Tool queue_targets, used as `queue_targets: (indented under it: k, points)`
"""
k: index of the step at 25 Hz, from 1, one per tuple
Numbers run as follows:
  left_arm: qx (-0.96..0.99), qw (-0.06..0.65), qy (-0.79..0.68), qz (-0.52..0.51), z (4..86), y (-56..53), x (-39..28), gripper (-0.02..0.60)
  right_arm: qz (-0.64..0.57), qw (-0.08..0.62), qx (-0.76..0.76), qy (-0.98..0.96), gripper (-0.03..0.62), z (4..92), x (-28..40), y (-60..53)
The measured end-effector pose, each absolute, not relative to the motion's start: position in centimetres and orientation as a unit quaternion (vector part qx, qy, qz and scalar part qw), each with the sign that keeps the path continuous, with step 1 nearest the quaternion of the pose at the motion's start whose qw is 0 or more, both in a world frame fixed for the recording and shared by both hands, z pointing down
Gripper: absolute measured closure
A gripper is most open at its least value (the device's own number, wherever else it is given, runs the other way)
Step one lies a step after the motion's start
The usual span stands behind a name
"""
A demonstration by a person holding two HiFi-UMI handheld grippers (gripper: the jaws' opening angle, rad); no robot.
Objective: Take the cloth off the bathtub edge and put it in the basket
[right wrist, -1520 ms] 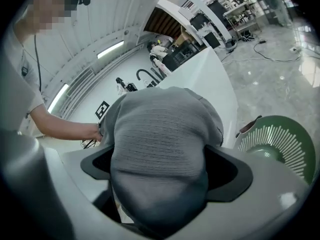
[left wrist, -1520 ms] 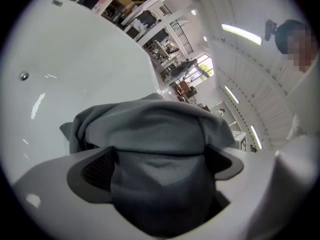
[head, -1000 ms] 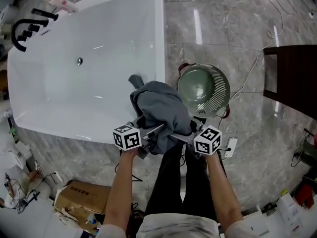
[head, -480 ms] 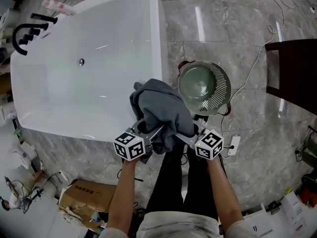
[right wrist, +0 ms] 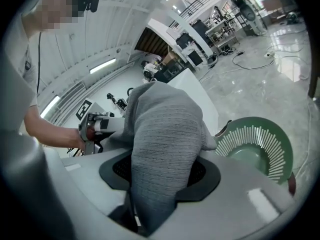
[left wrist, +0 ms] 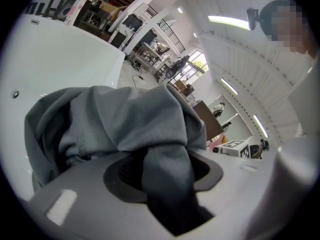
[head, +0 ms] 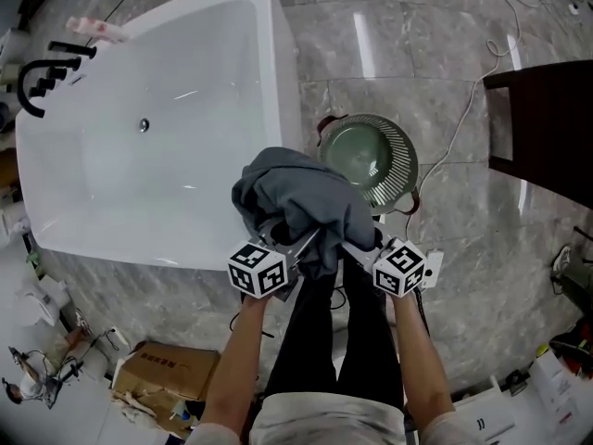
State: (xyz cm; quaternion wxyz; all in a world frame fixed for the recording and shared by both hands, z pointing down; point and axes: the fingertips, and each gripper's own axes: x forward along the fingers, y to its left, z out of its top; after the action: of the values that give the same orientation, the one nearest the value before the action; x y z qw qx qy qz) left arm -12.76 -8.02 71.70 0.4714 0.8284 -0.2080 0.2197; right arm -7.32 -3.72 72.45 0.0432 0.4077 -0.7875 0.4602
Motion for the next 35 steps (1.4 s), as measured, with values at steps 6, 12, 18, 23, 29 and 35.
queue_targets:
  k: [6,12,18,23,29,35]
  points:
    - [0.839,0.47,-0.166,0.217,72.1,-7.4,-8.7,0.344,0.441,0.053,0.461,-0.768,0.401,72.3,-3.5,-2.8]
    - [0.842,0.472,-0.138,0.22,72.7,-6.4,-4.1,0.348,0.436,0.044,0.506,-0.743,0.407,72.6,0.8,-1.3]
    - [0.847,0.47,-0.1,0.228,73.0,-4.9,0.8,0.35,0.437,0.035,0.542,-0.717,0.407,72.8,5.3,0.6]
    - [0.846,0.475,-0.077,0.23,73.3,-3.7,4.4,0.351,0.436,0.035,0.565,-0.7,0.407,73.0,8.6,2.0]
    - [0.846,0.479,-0.056,0.229,73.6,-2.9,7.8,0.353,0.434,0.034,0.596,-0.675,0.407,73.1,11.7,3.0]
    - [0.844,0.489,-0.048,0.216,74.0,-2.6,10.7,0.353,0.434,0.051,0.606,-0.665,0.407,73.2,14.6,3.4]
